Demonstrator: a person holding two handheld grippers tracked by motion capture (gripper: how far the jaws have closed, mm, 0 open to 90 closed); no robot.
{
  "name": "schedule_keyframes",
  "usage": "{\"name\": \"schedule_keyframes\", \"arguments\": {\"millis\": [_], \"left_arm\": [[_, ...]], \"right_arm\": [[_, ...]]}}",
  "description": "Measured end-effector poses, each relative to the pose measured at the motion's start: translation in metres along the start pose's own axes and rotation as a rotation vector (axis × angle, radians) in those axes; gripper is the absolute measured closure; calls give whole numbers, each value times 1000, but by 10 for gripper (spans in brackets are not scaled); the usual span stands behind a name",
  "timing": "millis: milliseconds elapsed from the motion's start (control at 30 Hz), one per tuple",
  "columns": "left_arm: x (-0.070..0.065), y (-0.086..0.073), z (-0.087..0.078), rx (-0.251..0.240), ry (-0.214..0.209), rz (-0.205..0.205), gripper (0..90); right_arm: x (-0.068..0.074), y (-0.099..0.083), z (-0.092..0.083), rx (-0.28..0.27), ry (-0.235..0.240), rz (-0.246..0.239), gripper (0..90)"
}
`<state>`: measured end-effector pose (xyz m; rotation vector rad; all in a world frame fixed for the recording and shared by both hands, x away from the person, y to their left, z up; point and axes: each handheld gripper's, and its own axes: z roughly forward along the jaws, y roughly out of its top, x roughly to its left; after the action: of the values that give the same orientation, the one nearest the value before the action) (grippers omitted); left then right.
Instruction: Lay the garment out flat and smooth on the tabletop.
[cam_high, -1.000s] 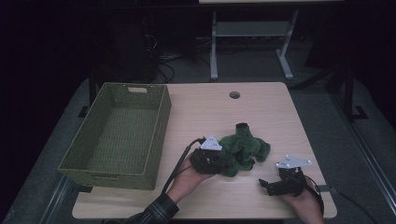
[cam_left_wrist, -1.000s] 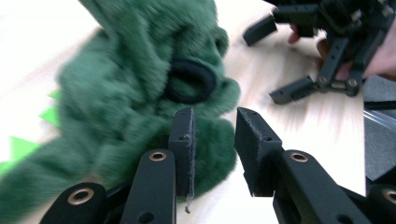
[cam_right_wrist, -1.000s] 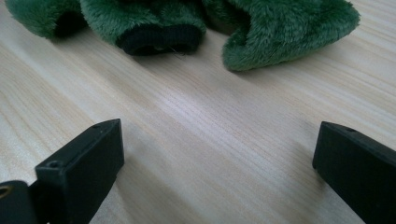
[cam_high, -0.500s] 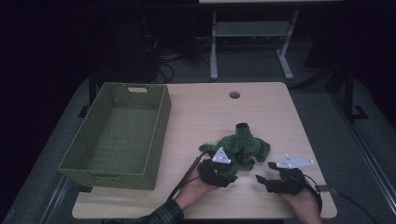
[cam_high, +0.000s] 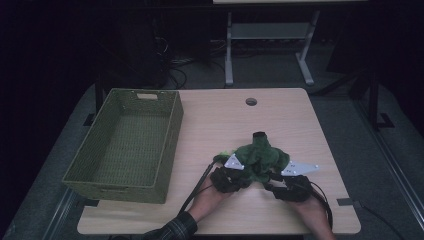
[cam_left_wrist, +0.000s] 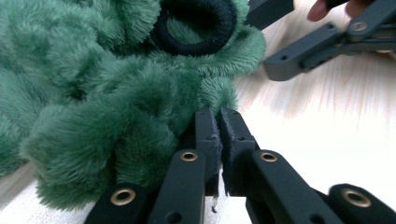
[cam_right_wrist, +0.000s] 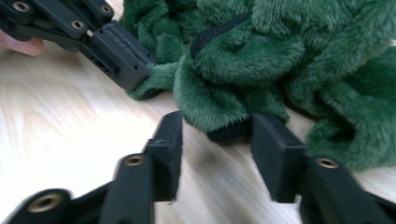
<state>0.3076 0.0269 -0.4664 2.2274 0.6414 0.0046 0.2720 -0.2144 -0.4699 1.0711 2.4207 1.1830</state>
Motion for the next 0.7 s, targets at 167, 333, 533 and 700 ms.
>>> {"name": "schedule_keyframes", "arguments": {"millis": [167, 333, 533, 700], "left_arm": [[-2, 3, -5, -15, -21, -14, 878], [-2, 11, -25, -73, -45, -25, 878], [4, 18, -57, -145, -31, -39, 879], [15, 15, -80, -178, -1, -66, 879]], "right_arm": [[-4, 5, 2, 1, -5, 12, 795], [-8, 9, -6, -12, -3, 25, 824], [-15, 13, -22, -32, -16, 19, 827], [-22, 14, -37, -56, -26, 23, 827]]}}
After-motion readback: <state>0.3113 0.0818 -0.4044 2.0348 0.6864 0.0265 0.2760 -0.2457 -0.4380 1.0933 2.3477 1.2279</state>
